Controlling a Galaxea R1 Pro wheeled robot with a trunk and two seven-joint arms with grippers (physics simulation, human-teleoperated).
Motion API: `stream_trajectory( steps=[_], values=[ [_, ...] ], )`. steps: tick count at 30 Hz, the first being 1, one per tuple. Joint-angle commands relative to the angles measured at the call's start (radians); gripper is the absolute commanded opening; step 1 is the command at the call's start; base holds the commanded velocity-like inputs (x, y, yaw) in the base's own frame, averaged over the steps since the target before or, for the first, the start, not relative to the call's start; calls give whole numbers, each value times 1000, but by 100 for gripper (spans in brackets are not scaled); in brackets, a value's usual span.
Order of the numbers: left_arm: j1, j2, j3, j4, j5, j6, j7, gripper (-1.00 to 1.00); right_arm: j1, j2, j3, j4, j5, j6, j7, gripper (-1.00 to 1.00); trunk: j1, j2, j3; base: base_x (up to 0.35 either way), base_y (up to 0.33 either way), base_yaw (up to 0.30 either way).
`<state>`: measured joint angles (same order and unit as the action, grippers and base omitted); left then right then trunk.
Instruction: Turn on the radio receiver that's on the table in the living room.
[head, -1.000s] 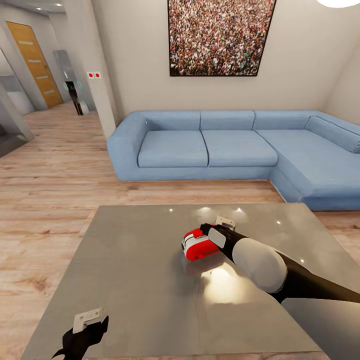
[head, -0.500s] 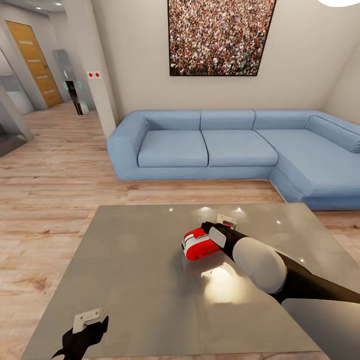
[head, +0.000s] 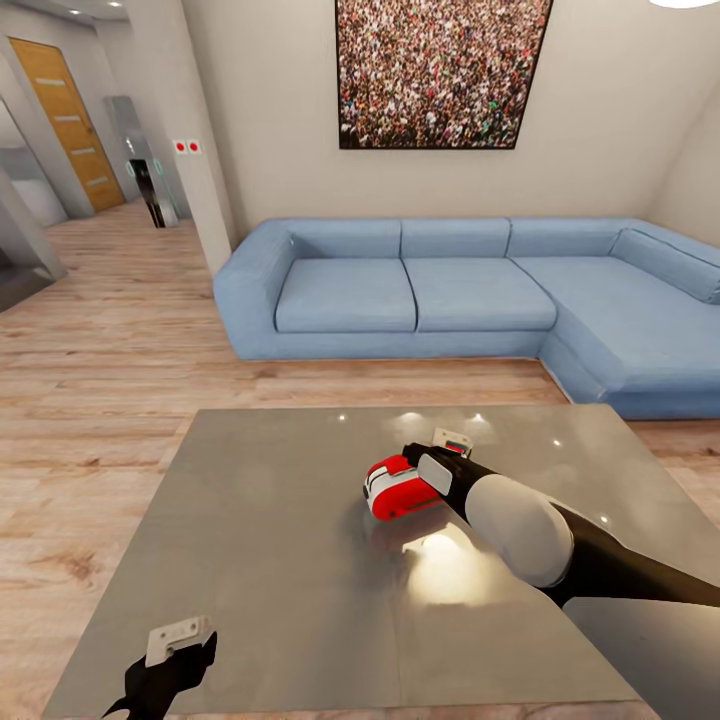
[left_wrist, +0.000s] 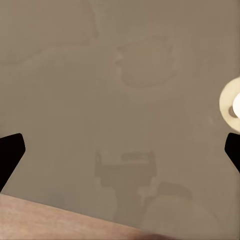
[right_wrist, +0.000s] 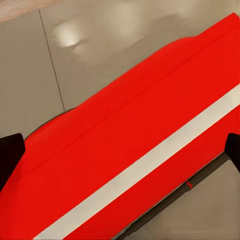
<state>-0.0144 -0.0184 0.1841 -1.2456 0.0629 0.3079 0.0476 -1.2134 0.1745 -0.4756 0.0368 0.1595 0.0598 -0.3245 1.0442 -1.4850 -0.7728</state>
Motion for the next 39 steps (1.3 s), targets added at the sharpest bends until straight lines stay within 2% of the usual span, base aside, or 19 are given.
stream_trajectory(
  steps=[1,13,33,34,39],
  values=[
    [0,0,0,0,0,0,0,100,0,0,0,0,0,0,0,100,0,0,-1,0,0,0],
    [0,0,0,0,0,0,0,100,0,0,0,0,0,-1,1,100,0,0,-18,0,0,0],
    [0,0,0,0,0,-1,0,100,0,0,2,0,-1,-3,-1,100,0,0,-19,0,0,0],
    [0,0,0,0,0,-1,0,100,0,0,2,0,0,-3,-1,-100,0,0,-19,0,0,0],
    [0,0,0,0,0,-1,0,100,0,0,3,0,0,-3,-1,-100,0,0,-19,0,0,0]
  ],
)
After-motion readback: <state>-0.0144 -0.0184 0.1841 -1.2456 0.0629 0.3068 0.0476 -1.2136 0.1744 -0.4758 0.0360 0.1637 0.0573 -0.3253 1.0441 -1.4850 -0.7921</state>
